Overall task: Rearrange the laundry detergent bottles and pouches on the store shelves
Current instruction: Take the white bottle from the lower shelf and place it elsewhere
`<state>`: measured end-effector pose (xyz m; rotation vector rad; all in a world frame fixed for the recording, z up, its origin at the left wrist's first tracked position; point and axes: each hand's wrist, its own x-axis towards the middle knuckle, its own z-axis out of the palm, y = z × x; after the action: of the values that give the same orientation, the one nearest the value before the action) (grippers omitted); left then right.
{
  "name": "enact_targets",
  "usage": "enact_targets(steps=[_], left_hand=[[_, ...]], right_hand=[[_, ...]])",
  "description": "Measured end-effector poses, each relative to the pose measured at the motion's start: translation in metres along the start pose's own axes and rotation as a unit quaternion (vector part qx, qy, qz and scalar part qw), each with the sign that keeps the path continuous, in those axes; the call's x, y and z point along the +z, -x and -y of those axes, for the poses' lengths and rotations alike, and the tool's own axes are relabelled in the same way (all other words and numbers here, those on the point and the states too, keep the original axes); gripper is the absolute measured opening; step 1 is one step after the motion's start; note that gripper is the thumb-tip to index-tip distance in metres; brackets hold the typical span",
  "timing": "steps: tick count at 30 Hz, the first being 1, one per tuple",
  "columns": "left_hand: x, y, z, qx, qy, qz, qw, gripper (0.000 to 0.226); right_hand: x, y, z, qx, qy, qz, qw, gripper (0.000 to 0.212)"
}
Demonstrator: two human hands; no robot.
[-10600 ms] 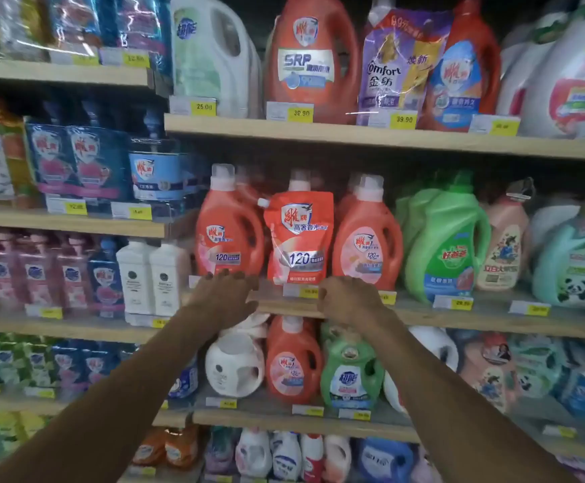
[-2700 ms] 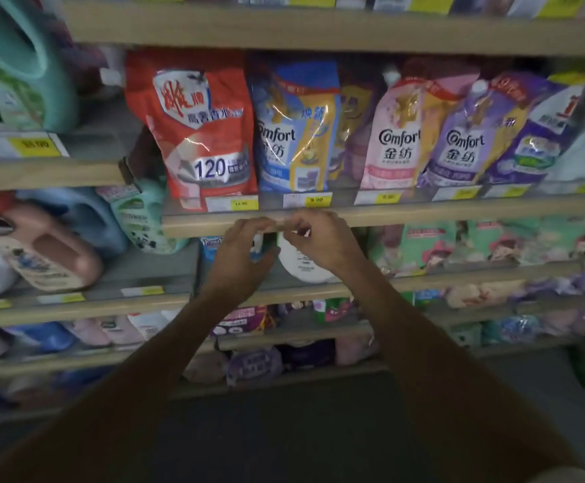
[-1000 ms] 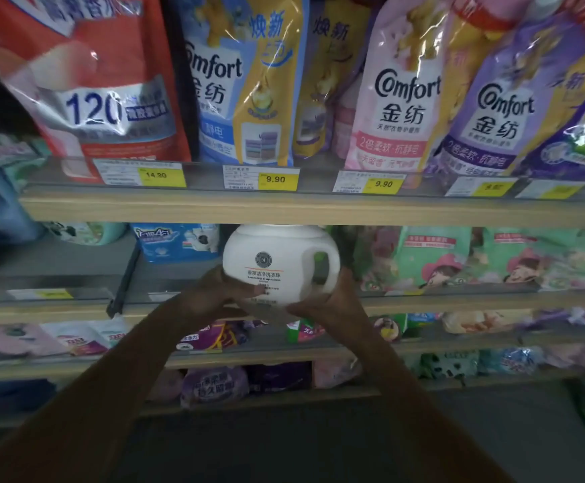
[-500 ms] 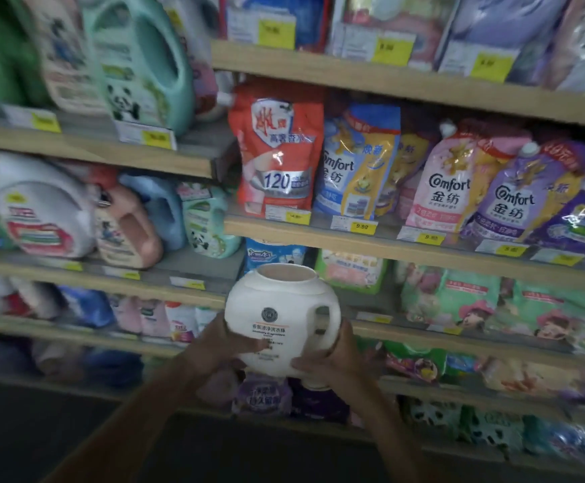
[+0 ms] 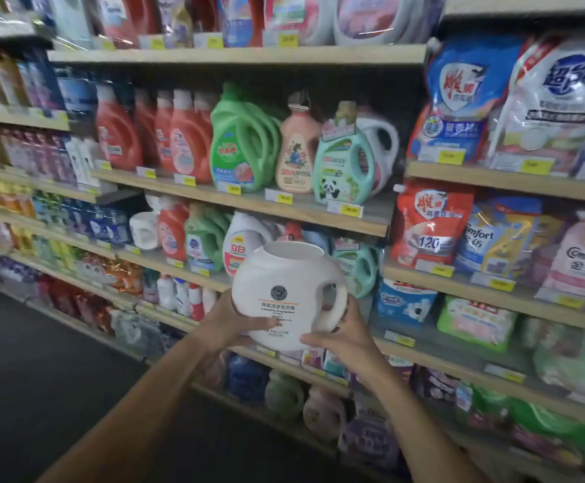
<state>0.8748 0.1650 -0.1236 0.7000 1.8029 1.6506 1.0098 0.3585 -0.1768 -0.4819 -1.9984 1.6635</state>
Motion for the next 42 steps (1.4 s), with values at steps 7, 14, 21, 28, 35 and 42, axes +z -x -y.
enact_targets(steps=[7, 14, 21, 28, 35, 42], left_hand=[[-0.091, 0.018, -0.018, 0.046, 0.009, -0.060, 0.997, 0.043], [-0.183, -0.025, -0.022, 0.081, 0.015, -0.106, 0.991, 0.049], [-0.289, -0.069, -0.027, 0.092, -0.002, -0.139, 0.986, 0.053], [-0.392, -0.088, -0.024, 0.117, -0.007, -0.128, 0.985, 0.046], [-0.518, -0.110, -0.010, 0.127, 0.009, -0.116, 0.985, 0.052], [-0.645, -0.126, -0.001, 0.124, 0.018, -0.082, 0.989, 0.053]], right_hand=[[0.090, -0.040, 0.039, -0.051, 0.019, 0.054, 0.997, 0.096], [0.172, -0.119, 0.060, -0.054, 0.003, 0.085, 0.995, 0.086], [0.266, -0.203, 0.067, -0.077, 0.005, 0.104, 0.992, 0.091], [0.368, -0.258, 0.068, -0.071, 0.001, 0.130, 0.989, 0.102], [0.485, -0.304, 0.074, -0.064, 0.021, 0.140, 0.988, 0.097], [0.600, -0.324, 0.090, -0.067, 0.028, 0.108, 0.992, 0.087]])
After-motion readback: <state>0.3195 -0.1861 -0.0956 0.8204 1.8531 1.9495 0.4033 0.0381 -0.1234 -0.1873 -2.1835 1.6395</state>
